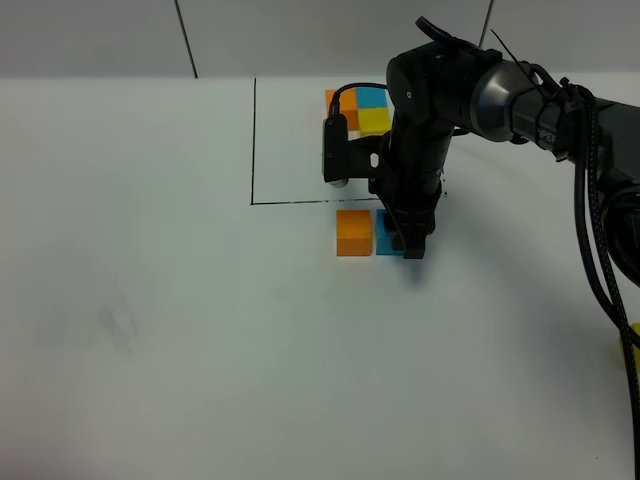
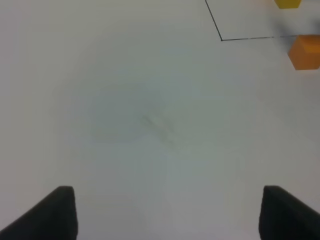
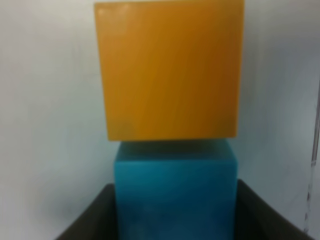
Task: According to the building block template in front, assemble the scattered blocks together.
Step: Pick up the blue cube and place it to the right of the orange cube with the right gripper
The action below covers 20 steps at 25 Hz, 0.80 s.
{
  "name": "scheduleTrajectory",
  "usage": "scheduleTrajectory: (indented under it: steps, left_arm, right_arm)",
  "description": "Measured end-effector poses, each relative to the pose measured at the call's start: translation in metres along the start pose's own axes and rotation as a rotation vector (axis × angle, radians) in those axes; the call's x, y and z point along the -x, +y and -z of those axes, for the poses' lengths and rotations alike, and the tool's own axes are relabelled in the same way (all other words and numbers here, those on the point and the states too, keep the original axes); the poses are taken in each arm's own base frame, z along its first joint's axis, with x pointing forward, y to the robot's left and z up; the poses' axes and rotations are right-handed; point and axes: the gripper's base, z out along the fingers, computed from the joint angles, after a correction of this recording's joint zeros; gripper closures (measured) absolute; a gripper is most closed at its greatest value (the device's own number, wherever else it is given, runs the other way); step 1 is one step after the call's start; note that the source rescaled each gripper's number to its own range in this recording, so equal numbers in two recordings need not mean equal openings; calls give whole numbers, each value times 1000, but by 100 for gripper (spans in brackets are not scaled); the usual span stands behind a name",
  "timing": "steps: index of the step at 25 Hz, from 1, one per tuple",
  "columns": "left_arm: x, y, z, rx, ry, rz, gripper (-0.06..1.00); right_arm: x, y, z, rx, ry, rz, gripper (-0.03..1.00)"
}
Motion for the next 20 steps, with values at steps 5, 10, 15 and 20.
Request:
scheduleTrajectory:
  steps: [5, 10, 15, 20]
  left_arm:
    - [0, 0, 0, 0, 0, 0, 23]
    - [0, 0, 0, 0, 0, 0, 23]
    - [0, 0, 0, 0, 0, 0, 23]
    - [0, 0, 0, 0, 0, 0, 23]
  right_arm:
    - [0, 0, 0, 0, -1, -1, 73]
    - [1, 0, 0, -4, -7, -3, 73]
    - [1, 0, 0, -3, -7, -3, 73]
    - [0, 1, 0, 7, -1, -3, 73]
